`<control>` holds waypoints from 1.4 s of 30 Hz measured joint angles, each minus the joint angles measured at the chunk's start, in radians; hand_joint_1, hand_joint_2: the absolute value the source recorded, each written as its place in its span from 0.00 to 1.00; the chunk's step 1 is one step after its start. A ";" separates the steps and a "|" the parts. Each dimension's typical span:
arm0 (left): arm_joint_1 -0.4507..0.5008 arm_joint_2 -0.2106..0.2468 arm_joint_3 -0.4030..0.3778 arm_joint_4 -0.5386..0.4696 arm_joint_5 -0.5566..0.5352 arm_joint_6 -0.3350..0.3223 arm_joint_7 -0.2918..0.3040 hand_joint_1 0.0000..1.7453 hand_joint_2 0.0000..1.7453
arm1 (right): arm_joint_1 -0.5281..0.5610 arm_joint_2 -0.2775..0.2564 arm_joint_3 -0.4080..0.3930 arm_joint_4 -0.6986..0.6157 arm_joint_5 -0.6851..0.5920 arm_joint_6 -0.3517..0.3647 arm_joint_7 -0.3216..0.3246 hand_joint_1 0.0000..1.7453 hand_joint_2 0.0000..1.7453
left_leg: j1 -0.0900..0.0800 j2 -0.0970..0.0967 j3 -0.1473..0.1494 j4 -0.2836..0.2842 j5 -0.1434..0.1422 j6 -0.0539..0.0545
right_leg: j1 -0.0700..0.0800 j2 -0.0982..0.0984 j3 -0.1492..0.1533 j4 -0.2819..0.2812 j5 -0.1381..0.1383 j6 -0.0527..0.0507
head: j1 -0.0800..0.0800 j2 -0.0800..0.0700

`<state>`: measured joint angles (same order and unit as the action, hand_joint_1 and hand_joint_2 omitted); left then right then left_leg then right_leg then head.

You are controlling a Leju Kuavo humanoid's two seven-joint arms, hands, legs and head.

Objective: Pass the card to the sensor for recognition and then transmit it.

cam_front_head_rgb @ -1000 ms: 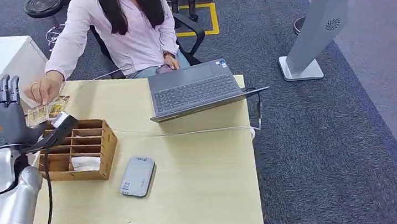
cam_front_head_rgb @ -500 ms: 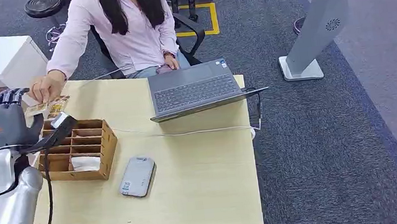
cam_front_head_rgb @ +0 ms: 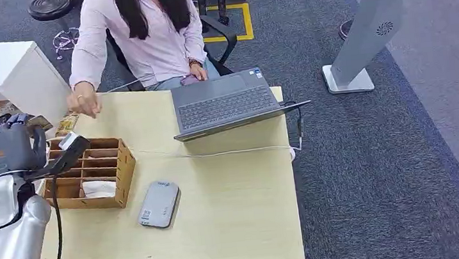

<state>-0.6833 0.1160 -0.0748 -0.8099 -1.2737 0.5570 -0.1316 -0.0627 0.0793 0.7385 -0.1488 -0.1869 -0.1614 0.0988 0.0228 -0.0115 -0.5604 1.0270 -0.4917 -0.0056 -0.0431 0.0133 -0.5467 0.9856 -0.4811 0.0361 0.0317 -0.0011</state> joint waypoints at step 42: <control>0.258 -0.197 -0.433 -0.394 -0.162 -0.140 0.078 1.00 1.00 | 0.001 0.003 0.035 0.000 -0.002 -0.018 -0.006 0.00 0.00 | -0.002 -0.001 -0.001 0.000 -0.001 0.002 | -0.002 -0.001 -0.001 -0.001 0.000 0.001 | 0.000 0.000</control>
<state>-0.4257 -0.0813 -0.5074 -1.2043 -1.4359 0.4165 -0.0534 -0.0621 0.0820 0.7740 -0.1488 -0.1888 -0.1797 0.0931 0.0211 -0.0121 -0.5616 1.0271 -0.4929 -0.0036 -0.0447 0.0120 -0.5472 0.9846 -0.4816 0.0370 0.0320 -0.0011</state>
